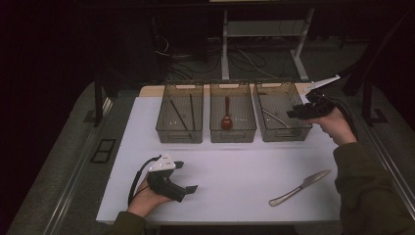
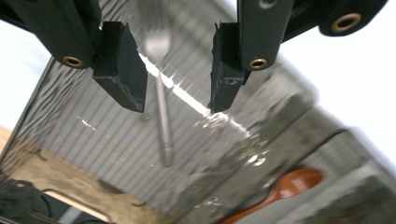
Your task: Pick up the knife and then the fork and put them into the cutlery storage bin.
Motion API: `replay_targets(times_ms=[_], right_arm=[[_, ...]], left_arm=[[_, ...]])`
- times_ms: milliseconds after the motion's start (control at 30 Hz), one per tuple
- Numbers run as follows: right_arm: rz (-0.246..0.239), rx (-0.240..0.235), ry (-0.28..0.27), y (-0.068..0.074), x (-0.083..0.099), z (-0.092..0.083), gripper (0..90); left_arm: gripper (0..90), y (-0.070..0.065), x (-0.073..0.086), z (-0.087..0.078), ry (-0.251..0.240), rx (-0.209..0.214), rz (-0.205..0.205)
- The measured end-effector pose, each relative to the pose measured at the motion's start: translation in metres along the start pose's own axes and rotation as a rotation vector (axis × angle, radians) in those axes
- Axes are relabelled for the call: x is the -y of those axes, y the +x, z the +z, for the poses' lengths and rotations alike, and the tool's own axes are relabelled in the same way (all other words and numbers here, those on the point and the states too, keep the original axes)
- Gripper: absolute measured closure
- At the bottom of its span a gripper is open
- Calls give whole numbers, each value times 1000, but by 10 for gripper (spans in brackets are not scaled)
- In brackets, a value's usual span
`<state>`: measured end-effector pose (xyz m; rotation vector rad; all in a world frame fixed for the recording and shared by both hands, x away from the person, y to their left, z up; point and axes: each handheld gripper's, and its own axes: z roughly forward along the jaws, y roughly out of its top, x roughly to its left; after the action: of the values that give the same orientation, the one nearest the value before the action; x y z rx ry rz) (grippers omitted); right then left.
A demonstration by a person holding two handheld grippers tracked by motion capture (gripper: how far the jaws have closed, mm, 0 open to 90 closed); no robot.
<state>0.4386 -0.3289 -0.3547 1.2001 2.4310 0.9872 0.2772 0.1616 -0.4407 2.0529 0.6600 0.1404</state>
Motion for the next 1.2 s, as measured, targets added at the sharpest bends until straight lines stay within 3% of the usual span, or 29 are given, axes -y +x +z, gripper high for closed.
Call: replay_targets(times_ms=[167, 400, 633, 867, 1067, 1200], right_arm=[[-32, -79, -45, 19, 20, -19, 621], [-84, -141, -47, 46, 49, -30, 773], [-259, -172, 107, 75, 73, -29, 740], [-520, -244, 287, 99, 93, -22, 647], [-621, -305, 390, 110, 101, -17, 618], [-674, -303, 444, 116, 106, -13, 612]], left_arm=[[0, -1, 0, 0, 0, -1, -1], [0, -1, 0, 0, -1, -2, -4], [0, -2, -1, 0, -2, 0, -3], [0, -2, -1, 1, -1, 3, 0], [0, -2, -1, 1, -1, 3, 0], [0, -2, 0, 1, -1, 4, -1]])
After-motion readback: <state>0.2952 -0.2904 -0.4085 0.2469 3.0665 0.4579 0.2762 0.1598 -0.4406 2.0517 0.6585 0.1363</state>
